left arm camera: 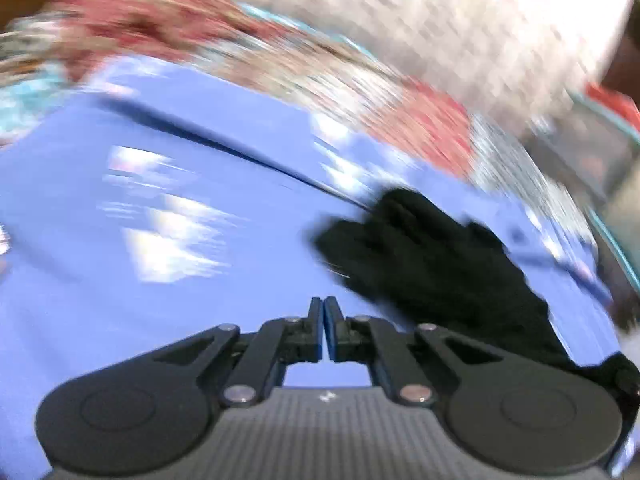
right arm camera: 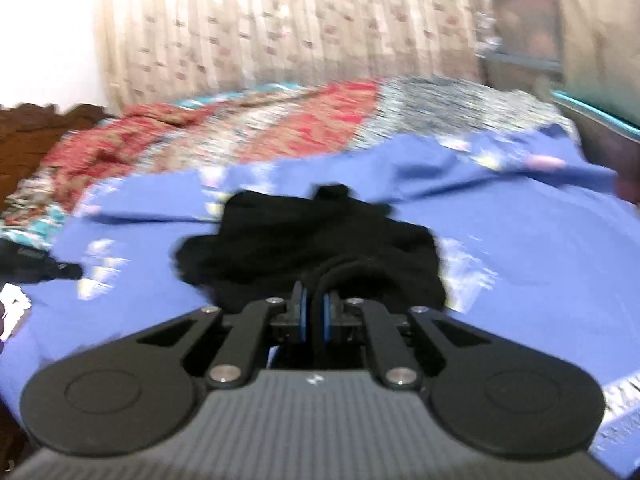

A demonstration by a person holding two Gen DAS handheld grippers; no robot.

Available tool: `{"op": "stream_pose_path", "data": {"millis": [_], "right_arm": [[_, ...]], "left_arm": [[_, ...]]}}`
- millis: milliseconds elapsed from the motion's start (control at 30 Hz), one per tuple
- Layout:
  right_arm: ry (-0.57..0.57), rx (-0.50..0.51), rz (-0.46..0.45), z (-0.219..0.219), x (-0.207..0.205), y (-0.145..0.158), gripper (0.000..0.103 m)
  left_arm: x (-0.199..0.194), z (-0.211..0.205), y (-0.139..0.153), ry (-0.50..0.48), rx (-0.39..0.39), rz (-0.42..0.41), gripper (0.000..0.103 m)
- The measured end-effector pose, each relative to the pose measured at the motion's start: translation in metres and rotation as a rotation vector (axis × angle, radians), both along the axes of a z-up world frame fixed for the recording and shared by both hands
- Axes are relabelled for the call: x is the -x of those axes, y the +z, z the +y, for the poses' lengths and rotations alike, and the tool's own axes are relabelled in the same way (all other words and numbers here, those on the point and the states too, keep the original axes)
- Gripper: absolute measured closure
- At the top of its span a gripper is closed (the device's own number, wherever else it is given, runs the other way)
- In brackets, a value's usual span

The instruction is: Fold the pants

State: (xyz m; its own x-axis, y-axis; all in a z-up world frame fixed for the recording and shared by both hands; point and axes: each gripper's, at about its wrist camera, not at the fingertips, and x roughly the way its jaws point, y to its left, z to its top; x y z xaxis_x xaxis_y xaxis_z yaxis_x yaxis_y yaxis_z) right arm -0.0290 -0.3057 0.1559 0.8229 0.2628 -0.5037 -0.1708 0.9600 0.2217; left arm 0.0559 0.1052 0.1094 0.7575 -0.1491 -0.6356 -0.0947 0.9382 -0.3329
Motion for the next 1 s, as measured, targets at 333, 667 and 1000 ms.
{"op": "stream_pose_path", "data": {"millis": [333,667,1000], "right_arm": [[-0.124,0.838,-0.165,0.081,-0.009,-0.047,0.033],[0.241,0.523,0.053,0.147,-0.102,-0.081,0.034],[0.343,0.249,0.172,0.183,-0.097,-0.052,0.096]], "left_arm": [[0.039,0.038,-0.024,0.063,-0.054,0.12,0.1],[0.046,0.006,-0.055,-0.061,-0.02,0.206,0.098],[0.059,0.054,-0.053,0.01,0.065,0.171,0.093]]}}
